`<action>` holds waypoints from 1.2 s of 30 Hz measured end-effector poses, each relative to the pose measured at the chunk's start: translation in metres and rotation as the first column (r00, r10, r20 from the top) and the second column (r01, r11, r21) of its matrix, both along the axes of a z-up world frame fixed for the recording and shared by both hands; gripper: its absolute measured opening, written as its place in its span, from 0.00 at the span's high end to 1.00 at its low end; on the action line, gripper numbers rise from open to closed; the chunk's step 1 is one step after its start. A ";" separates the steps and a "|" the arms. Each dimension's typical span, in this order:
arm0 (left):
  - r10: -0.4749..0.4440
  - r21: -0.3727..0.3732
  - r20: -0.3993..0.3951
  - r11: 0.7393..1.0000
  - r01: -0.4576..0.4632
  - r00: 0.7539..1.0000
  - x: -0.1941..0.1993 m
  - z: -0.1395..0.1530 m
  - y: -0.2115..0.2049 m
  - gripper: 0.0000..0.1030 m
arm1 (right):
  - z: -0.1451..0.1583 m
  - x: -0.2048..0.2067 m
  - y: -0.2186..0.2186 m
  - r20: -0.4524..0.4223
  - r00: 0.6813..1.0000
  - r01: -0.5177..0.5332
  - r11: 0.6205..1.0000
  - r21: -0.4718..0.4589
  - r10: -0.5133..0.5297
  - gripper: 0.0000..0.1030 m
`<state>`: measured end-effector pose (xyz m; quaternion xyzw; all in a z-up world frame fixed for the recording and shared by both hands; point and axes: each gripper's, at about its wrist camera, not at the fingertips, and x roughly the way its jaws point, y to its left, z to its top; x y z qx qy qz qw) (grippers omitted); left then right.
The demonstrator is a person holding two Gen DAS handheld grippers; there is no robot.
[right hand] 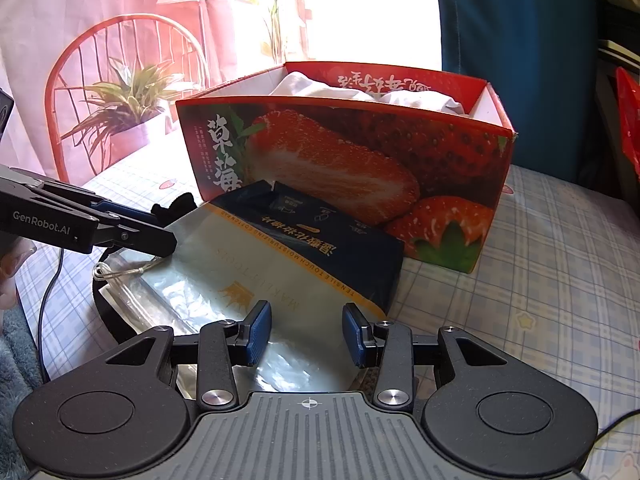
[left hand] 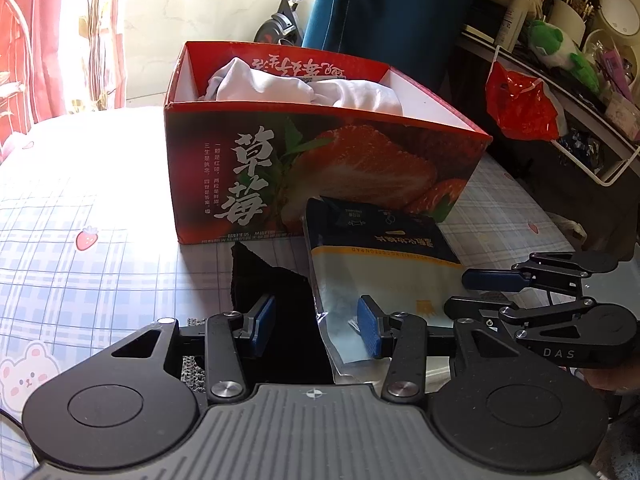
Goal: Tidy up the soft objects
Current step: 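Move both tools to the clear plastic bag of blue cotton pads, then close both grippers on the plastic bag edge and lift it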
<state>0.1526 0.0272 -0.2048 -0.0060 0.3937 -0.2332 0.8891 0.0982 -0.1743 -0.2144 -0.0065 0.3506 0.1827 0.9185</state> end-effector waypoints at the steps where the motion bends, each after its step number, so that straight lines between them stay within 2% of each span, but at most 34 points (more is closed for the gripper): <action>1: -0.001 -0.004 -0.003 1.000 0.001 1.000 0.000 0.000 0.000 0.54 | 0.000 0.000 0.000 0.001 1.000 0.000 1.000 -0.001 0.000 0.64; 10: -0.028 0.001 -0.016 1.000 0.028 0.999 0.001 -0.005 -0.005 0.54 | 0.001 0.001 -0.001 0.001 1.000 -0.001 1.000 -0.002 0.001 0.63; 15: -0.040 0.015 -0.011 0.999 0.040 0.999 0.011 -0.003 -0.009 0.53 | 0.002 0.004 -0.010 -0.007 1.000 0.030 0.999 0.011 -0.030 0.52; 22: -0.098 0.023 -0.042 0.995 0.099 0.994 0.032 -0.007 -0.019 0.52 | -0.009 0.016 -0.026 -0.076 0.995 0.070 0.995 0.075 -0.064 0.43; 31: -0.139 0.024 -0.073 0.990 0.141 0.988 0.044 -0.014 -0.027 0.53 | -0.019 0.032 -0.036 -0.158 0.985 0.103 0.975 0.198 -0.072 0.42; 32: -0.142 0.026 -0.074 0.989 0.144 0.987 0.044 -0.013 -0.028 0.54 | -0.020 0.034 -0.036 -0.165 0.984 0.107 0.972 0.210 -0.073 0.42; 33: -0.148 0.023 -0.074 0.988 0.150 0.986 0.045 -0.013 -0.029 0.59 | -0.021 0.036 -0.037 -0.173 0.982 0.110 0.968 0.226 -0.071 0.42; 34: -0.157 0.018 -0.073 0.987 0.158 0.985 0.045 -0.012 -0.030 0.67 | -0.022 0.037 -0.037 -0.183 0.981 0.111 0.964 0.243 -0.067 0.45; 36: -0.162 0.022 -0.069 0.986 0.164 0.984 0.045 -0.008 -0.032 0.71 | -0.021 0.038 -0.035 -0.183 0.981 0.110 0.962 0.252 -0.064 0.52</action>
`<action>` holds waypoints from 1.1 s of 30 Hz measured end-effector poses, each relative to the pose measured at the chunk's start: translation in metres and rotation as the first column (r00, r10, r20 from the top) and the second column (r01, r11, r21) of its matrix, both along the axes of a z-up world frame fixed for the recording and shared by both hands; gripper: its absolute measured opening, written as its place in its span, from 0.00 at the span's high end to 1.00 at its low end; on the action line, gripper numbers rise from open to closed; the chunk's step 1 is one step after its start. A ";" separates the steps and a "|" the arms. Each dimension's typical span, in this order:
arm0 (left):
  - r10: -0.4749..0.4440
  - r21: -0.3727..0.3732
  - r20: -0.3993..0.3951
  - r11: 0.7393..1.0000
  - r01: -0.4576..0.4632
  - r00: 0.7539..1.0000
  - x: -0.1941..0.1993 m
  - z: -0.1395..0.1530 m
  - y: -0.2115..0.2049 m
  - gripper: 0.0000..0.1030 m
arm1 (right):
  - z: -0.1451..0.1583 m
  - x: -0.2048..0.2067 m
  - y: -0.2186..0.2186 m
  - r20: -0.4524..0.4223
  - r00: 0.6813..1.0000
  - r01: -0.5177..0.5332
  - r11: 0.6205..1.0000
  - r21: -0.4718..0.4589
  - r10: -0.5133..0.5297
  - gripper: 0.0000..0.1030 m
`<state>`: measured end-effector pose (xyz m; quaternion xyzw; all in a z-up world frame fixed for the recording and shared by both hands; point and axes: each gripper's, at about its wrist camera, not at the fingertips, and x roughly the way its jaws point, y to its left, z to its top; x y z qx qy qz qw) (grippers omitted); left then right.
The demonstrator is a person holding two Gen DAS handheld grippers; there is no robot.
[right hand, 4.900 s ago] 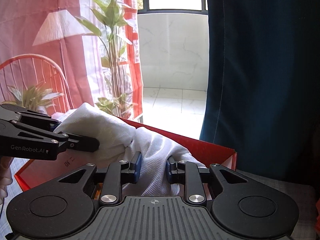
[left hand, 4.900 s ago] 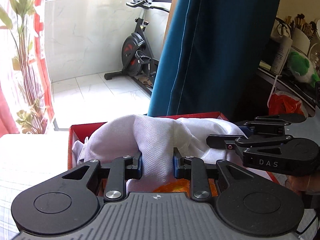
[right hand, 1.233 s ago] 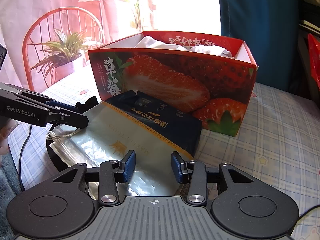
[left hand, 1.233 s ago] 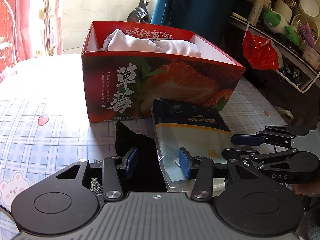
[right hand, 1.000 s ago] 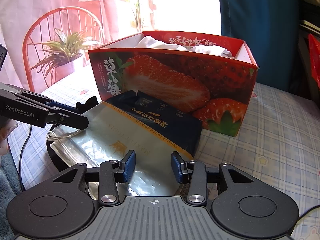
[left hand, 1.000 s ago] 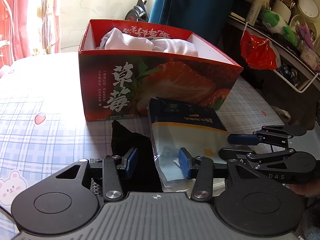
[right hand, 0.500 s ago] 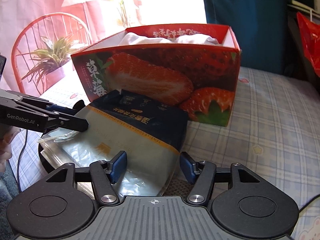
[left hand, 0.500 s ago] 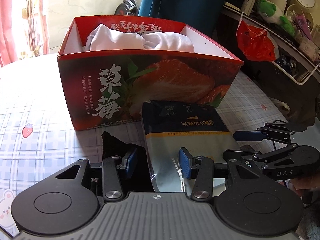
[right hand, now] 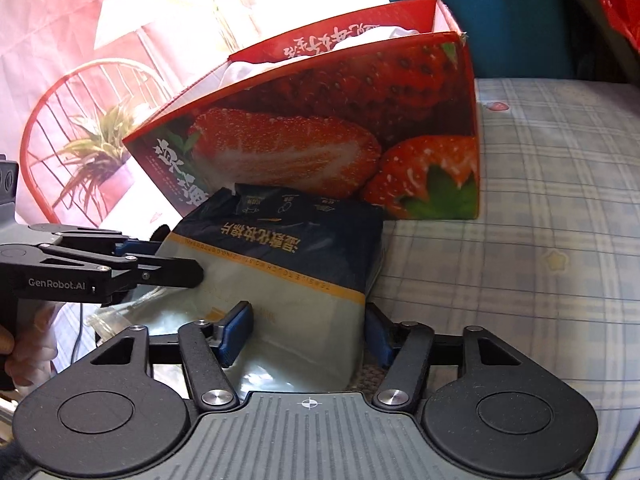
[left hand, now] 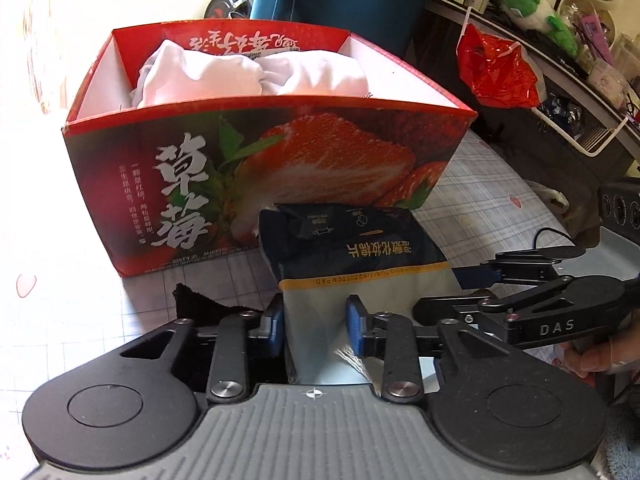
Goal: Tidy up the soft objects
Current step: 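Close both grippers on the plastic bag edge and lift it, then carry the cotton pad bag with both grippers over the red box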
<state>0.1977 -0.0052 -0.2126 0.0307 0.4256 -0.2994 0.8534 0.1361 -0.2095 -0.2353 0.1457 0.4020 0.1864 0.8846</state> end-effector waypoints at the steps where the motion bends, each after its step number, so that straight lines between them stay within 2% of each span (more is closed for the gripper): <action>1: -0.003 0.003 0.002 1.000 0.002 1.000 0.000 0.001 0.000 0.73 | 0.003 -0.001 0.002 0.011 1.000 -0.003 1.000 -0.010 0.004 0.59; 4: -0.005 0.009 0.011 1.000 0.005 1.000 -0.002 0.004 0.001 0.75 | 0.012 -0.004 0.007 0.050 0.998 -0.018 0.997 -0.071 0.021 0.72; 7: 0.005 -0.018 0.023 1.000 -0.005 1.000 -0.004 0.009 0.007 0.76 | 0.022 -0.008 0.007 0.086 0.996 -0.028 0.995 -0.091 0.035 0.76; 12: 0.002 -0.041 0.075 0.999 0.001 0.997 -0.015 0.025 0.012 0.76 | 0.043 -0.019 0.011 0.153 0.986 -0.051 0.989 -0.140 0.073 0.76; 17: -0.008 -0.068 0.138 0.998 0.017 0.990 -0.023 0.053 0.017 0.76 | 0.077 -0.026 0.011 0.234 0.967 -0.064 0.984 -0.164 0.102 0.76; 25: 0.028 -0.132 0.208 0.991 0.000 0.978 -0.014 0.089 0.020 0.76 | 0.128 -0.011 0.010 0.342 0.928 -0.077 0.973 -0.219 0.151 0.76; 29: 0.050 -0.141 0.213 0.990 -0.020 0.976 -0.004 0.091 0.017 0.76 | 0.138 0.006 0.013 0.370 0.915 -0.070 0.968 -0.242 0.159 0.75; 33: 0.053 -0.132 0.193 0.991 -0.028 0.980 0.004 0.085 0.016 0.76 | 0.137 0.020 0.015 0.365 0.916 -0.073 0.966 -0.250 0.164 0.75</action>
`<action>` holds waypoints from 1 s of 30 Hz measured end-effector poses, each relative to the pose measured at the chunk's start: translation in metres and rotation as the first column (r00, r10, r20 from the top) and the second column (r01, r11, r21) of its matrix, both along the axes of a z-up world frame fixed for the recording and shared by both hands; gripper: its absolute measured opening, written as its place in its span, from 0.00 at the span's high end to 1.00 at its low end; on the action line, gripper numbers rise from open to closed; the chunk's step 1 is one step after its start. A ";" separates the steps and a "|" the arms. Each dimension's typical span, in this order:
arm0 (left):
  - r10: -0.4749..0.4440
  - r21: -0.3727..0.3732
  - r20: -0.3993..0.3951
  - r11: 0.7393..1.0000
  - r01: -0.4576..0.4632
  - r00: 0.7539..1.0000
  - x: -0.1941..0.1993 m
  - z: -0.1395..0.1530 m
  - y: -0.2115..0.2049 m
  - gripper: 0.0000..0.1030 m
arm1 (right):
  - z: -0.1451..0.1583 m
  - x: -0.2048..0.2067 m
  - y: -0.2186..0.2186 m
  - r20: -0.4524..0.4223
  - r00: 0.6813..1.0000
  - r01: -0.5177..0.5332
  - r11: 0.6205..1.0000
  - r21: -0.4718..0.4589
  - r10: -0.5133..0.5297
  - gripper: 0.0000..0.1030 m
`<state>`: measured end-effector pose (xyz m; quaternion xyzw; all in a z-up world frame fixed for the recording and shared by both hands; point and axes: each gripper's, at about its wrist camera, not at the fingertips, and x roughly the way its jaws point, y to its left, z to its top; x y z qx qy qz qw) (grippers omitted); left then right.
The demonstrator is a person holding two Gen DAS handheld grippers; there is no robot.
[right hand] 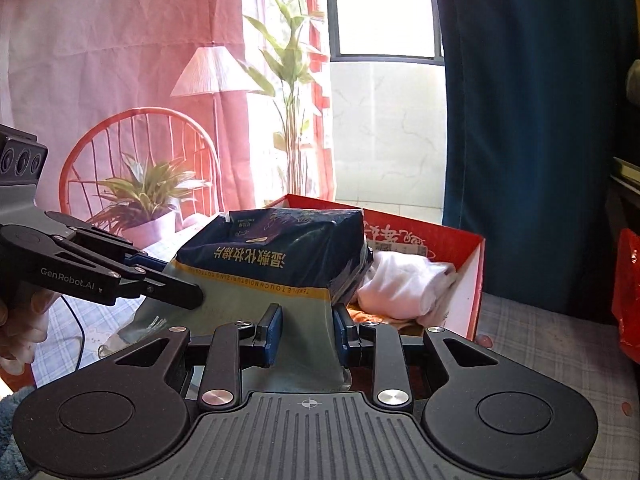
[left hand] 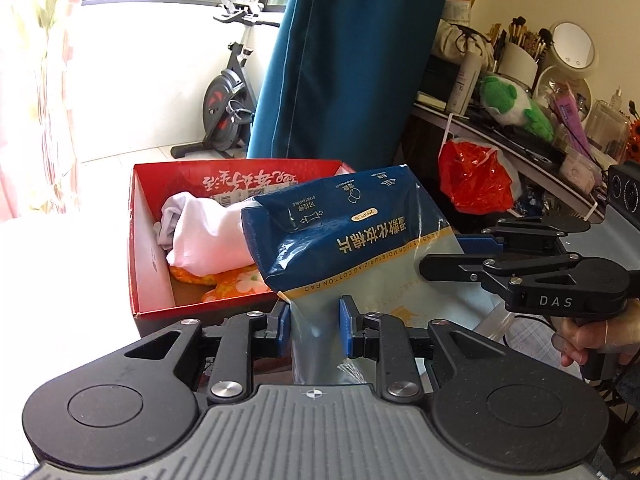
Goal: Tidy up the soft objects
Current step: 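Carry the cotton pad bag with both grippers over the red box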
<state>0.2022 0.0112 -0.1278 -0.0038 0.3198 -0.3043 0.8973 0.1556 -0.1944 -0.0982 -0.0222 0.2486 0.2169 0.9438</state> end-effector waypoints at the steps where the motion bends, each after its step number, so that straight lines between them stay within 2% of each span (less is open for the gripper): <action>1: 0.002 0.000 -0.001 1.000 -0.002 1.000 0.002 -0.001 0.000 0.76 | -0.003 0.001 0.001 -0.001 1.000 -0.003 1.000 -0.008 0.003 0.75; 6: 0.006 0.007 0.025 1.000 -0.006 1.000 0.011 0.006 0.002 0.76 | -0.009 0.007 0.005 0.001 1.000 -0.020 0.999 -0.032 0.020 0.75; 11: 0.025 0.018 0.076 0.999 -0.027 0.997 0.040 0.026 -0.006 0.76 | 0.004 0.033 0.005 0.043 0.999 -0.015 0.998 -0.055 0.017 0.75; 15: 0.060 0.028 0.120 0.998 -0.064 0.991 0.074 0.035 -0.016 0.76 | 0.009 0.065 0.007 0.120 0.993 0.013 0.992 -0.123 0.002 0.75; 19: 0.097 0.043 0.135 0.994 -0.104 0.986 0.101 0.031 -0.023 0.76 | 0.000 0.093 0.016 0.168 0.986 0.036 0.977 -0.209 -0.001 0.75; 22: 0.112 0.063 0.108 0.991 -0.119 0.988 0.114 0.018 -0.027 0.76 | -0.017 0.109 0.023 0.151 0.989 0.037 0.966 -0.254 0.002 0.75; 26: 0.096 0.118 0.053 0.988 -0.102 0.994 0.126 -0.003 -0.032 0.76 | -0.038 0.124 0.026 0.077 0.997 0.019 0.962 -0.273 0.002 0.75; 30: 0.107 0.137 -0.041 0.985 -0.101 0.993 0.130 -0.019 -0.027 0.75 | -0.046 0.134 0.023 -0.036 0.999 0.005 0.980 -0.201 -0.012 0.76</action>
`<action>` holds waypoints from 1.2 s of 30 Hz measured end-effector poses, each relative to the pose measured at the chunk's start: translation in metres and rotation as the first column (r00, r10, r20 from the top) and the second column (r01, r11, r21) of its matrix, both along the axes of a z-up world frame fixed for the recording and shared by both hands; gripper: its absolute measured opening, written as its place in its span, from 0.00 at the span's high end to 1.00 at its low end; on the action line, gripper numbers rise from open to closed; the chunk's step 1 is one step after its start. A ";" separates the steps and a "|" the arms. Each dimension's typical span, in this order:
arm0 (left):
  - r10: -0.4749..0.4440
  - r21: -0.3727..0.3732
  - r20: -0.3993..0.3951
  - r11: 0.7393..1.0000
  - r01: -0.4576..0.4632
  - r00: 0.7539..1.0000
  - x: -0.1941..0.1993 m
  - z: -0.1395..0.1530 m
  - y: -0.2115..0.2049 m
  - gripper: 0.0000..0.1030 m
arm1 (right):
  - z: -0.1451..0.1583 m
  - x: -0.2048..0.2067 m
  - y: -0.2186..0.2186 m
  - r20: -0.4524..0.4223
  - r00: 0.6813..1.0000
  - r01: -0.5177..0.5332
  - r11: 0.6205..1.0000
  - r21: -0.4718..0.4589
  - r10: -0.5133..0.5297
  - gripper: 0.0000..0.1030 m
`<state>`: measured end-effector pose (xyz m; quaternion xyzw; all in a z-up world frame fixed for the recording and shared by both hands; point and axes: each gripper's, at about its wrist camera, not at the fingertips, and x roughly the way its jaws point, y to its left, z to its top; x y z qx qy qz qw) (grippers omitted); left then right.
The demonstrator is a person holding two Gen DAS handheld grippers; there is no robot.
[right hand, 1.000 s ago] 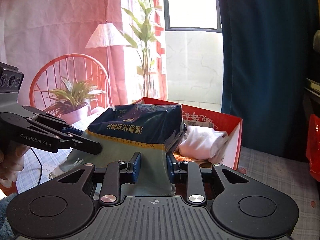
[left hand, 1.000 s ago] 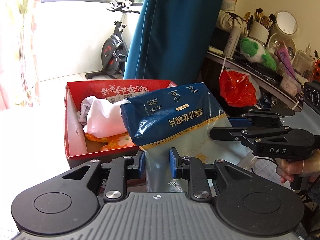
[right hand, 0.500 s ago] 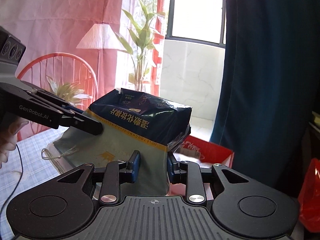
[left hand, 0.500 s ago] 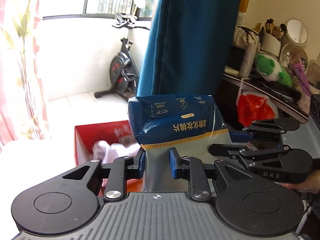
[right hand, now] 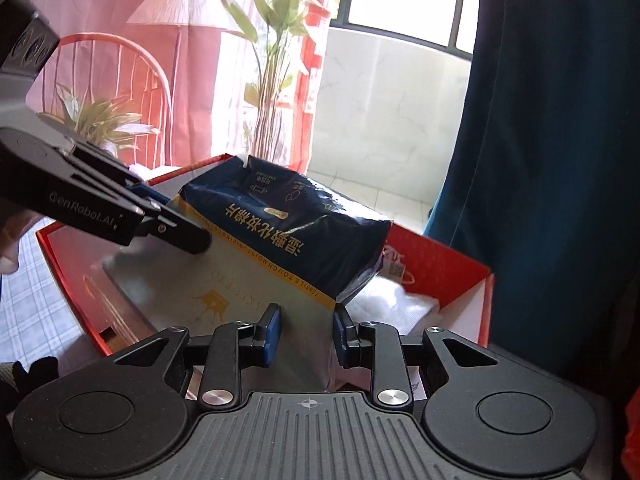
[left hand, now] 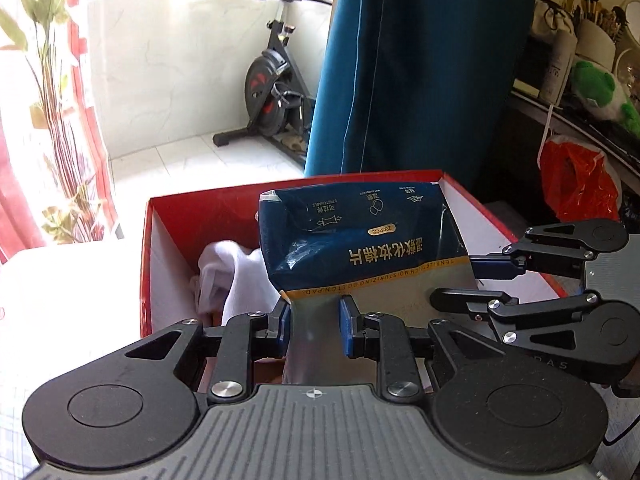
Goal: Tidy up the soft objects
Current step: 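Carry the cotton pad bag with both grippers over the red box, then lower the cotton pad bag into the box and open both grippers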
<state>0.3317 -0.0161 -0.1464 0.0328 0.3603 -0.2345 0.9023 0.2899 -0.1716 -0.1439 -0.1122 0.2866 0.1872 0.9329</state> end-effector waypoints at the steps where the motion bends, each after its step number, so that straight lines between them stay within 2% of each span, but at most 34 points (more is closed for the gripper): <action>1: 0.004 -0.002 -0.018 1.000 -0.004 1.000 0.000 -0.002 0.002 0.75 | 0.000 0.003 0.000 -0.023 1.000 0.007 1.000 0.019 -0.006 0.76; 8: 0.014 0.042 -0.043 0.999 -0.012 0.999 -0.001 0.000 0.012 0.75 | -0.006 0.016 -0.006 -0.169 0.984 0.084 0.980 0.178 -0.053 0.79; 12: 0.034 0.051 -0.038 0.998 -0.032 0.999 0.001 0.001 0.018 0.60 | -0.011 0.018 -0.002 -0.194 0.980 0.087 0.979 0.184 -0.051 0.80; 20: 0.057 0.038 0.012 0.998 -0.057 0.998 -0.003 0.012 0.019 0.60 | -0.015 0.020 0.007 -0.229 0.971 0.115 0.972 0.205 -0.066 0.82; 23: 0.094 0.033 0.012 0.995 -0.095 0.995 -0.003 0.012 0.023 0.60 | -0.013 0.018 0.015 -0.232 0.971 0.099 0.976 0.196 -0.052 0.82; 27: 0.105 0.019 0.009 0.994 -0.105 0.994 -0.008 0.015 0.030 0.60 | -0.010 0.014 0.022 -0.201 0.976 0.108 0.987 0.119 -0.082 0.81; 29: 0.096 0.027 0.018 0.995 -0.097 0.995 -0.013 0.017 0.030 0.60 | -0.006 0.012 0.018 -0.179 0.977 0.134 0.987 0.092 -0.116 0.73; 36: 0.089 0.019 0.043 0.996 -0.090 0.995 -0.032 0.027 0.027 0.60 | 0.009 -0.010 0.005 -0.145 0.979 0.158 0.982 0.106 -0.142 0.68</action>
